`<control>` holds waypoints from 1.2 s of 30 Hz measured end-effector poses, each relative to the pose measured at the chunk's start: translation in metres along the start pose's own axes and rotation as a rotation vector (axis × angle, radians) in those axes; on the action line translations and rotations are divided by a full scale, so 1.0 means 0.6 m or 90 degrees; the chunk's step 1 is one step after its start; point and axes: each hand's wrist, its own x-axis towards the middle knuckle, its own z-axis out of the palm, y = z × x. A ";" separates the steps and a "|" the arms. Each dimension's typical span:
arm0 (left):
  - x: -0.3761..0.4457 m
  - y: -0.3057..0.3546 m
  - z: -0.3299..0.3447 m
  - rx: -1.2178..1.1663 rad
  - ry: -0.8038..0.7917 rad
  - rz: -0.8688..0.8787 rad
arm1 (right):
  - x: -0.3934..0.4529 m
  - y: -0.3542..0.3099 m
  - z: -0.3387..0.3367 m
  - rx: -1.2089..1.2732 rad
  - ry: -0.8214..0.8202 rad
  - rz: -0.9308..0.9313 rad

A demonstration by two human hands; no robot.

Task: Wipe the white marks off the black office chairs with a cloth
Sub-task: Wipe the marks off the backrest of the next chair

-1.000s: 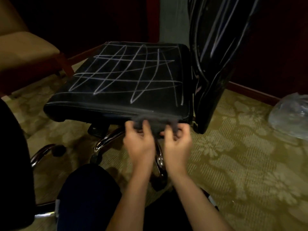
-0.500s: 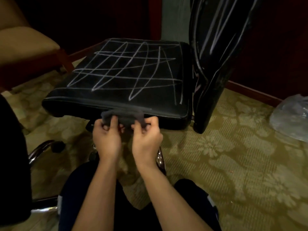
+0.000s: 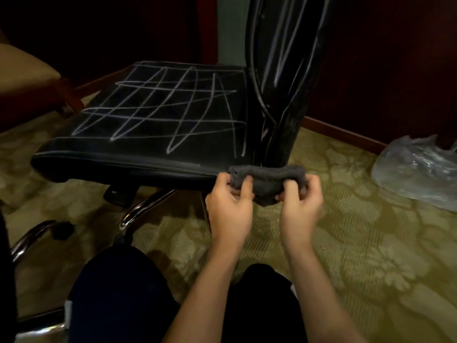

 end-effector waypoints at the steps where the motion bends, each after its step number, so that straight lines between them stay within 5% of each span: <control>1: 0.001 -0.003 -0.001 0.000 -0.004 -0.006 | 0.007 0.006 0.004 0.026 -0.022 0.031; 15: -0.062 0.009 -0.035 -0.132 0.139 0.018 | -0.048 -0.001 0.006 0.184 -0.199 0.151; 26: -0.107 0.009 -0.111 -0.185 0.230 0.021 | -0.112 -0.029 0.027 0.137 -0.433 0.199; 32: -0.089 0.068 -0.121 -0.210 0.221 0.056 | -0.084 -0.102 0.061 0.223 -0.308 0.124; 36: -0.055 0.108 -0.144 -0.138 0.244 0.134 | -0.066 -0.147 0.089 0.231 -0.369 0.076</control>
